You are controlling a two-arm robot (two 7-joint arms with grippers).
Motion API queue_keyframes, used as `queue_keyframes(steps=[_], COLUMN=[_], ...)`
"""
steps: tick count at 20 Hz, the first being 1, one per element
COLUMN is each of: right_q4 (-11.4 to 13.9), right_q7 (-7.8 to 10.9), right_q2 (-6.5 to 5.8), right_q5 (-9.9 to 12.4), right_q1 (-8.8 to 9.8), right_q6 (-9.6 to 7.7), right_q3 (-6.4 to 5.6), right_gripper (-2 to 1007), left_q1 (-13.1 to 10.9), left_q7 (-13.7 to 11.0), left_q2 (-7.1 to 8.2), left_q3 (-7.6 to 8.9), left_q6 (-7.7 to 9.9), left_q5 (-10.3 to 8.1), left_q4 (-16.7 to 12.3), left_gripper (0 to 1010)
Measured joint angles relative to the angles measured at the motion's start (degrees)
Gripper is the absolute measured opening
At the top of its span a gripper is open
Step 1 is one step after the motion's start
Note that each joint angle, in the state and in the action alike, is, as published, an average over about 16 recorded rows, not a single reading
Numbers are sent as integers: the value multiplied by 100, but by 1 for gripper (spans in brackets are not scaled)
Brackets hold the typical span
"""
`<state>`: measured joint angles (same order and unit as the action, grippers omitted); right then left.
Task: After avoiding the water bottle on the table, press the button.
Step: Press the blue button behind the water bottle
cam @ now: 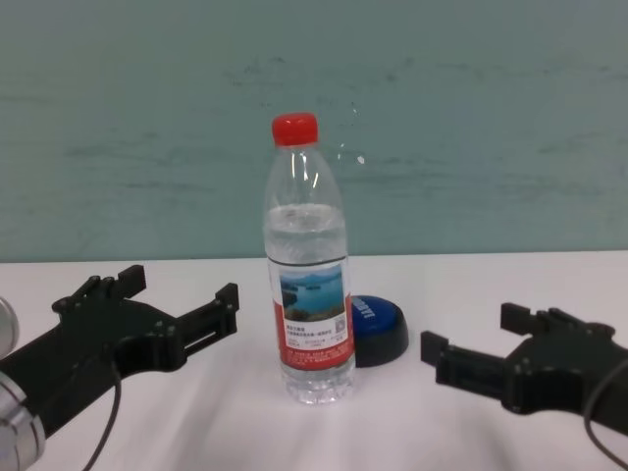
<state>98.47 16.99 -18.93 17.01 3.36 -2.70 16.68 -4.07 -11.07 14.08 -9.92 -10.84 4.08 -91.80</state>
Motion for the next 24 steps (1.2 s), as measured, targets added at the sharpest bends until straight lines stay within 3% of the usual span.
queue_keyframes(steps=[13,24], right_q4=[-41,-399], right_q7=[-2,140], right_q2=[1,47], right_q5=[-4,92], right_q1=[-69,-582], right_q6=[32,41], right_q3=[-15,-5], right_gripper=[1004,1004], left_q1=[0,0], left_q7=[0,0], left_q2=[0,0], left_q3=[0,0], left_q6=[0,0], left_q5=[0,0], left_q4=[0,0], left_gripper=[1000,1000])
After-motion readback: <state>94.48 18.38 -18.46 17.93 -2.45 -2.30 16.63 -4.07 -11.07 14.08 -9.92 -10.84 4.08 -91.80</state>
